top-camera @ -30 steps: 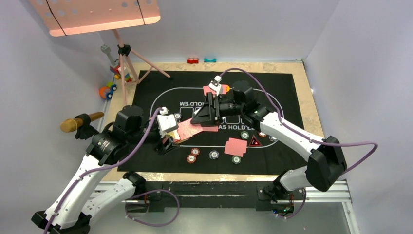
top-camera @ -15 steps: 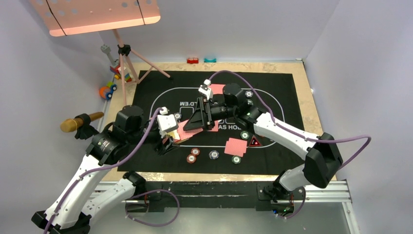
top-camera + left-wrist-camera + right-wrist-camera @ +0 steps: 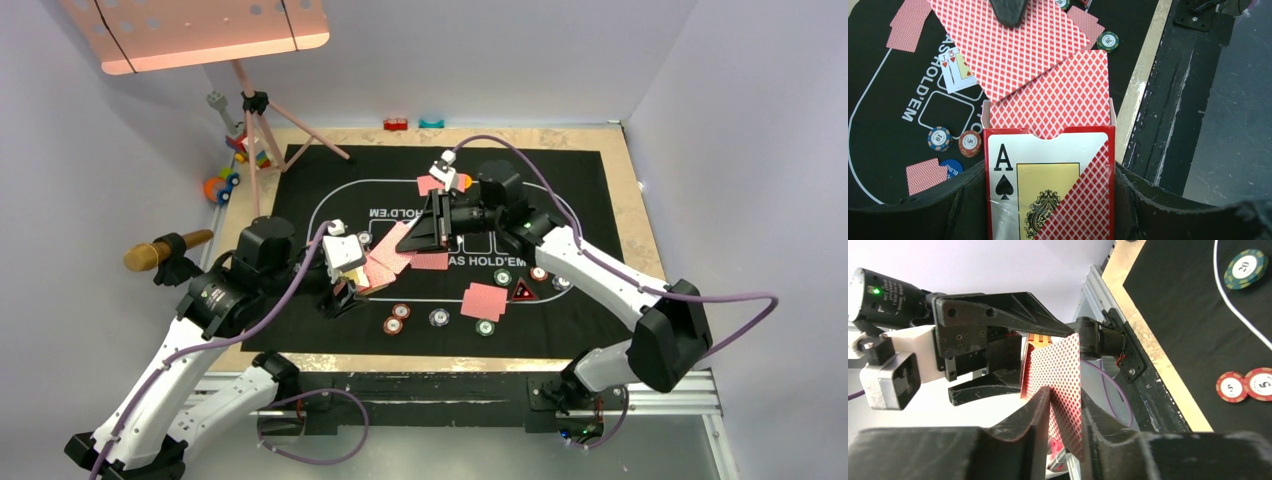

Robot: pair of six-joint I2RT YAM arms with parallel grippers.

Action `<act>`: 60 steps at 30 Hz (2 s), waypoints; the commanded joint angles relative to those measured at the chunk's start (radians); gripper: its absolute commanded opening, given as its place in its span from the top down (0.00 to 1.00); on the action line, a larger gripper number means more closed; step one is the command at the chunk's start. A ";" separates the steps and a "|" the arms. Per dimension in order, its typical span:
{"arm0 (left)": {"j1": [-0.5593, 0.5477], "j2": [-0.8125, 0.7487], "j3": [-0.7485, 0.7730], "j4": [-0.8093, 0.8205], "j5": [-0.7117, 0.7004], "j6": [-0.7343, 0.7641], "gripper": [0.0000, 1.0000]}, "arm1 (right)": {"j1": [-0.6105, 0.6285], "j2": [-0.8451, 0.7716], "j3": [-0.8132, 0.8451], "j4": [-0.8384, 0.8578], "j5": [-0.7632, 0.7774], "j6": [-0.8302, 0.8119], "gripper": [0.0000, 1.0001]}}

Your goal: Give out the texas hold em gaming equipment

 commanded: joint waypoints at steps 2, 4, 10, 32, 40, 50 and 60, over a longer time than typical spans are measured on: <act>0.007 -0.013 0.024 0.064 0.023 -0.017 1.00 | -0.033 -0.074 0.002 -0.012 -0.026 -0.019 0.83; 0.007 -0.012 0.023 0.065 0.023 -0.018 1.00 | -0.039 -0.080 0.006 -0.012 -0.028 -0.019 0.88; 0.007 -0.012 0.018 0.061 0.022 -0.016 1.00 | -0.067 -0.097 0.027 -0.012 -0.027 -0.021 0.98; 0.007 -0.024 0.014 0.039 0.028 -0.013 1.00 | -0.203 0.432 0.047 -0.026 0.109 -0.240 1.00; 0.006 -0.026 -0.012 0.057 0.033 -0.022 1.00 | -0.202 0.532 0.135 -0.182 0.289 -0.362 1.00; 0.007 -0.021 -0.019 0.071 0.043 -0.027 1.00 | -0.178 0.596 0.172 -0.292 0.382 -0.410 0.74; 0.006 -0.027 -0.016 0.060 0.049 -0.028 1.00 | -0.175 0.436 0.154 -0.418 0.518 -0.440 0.36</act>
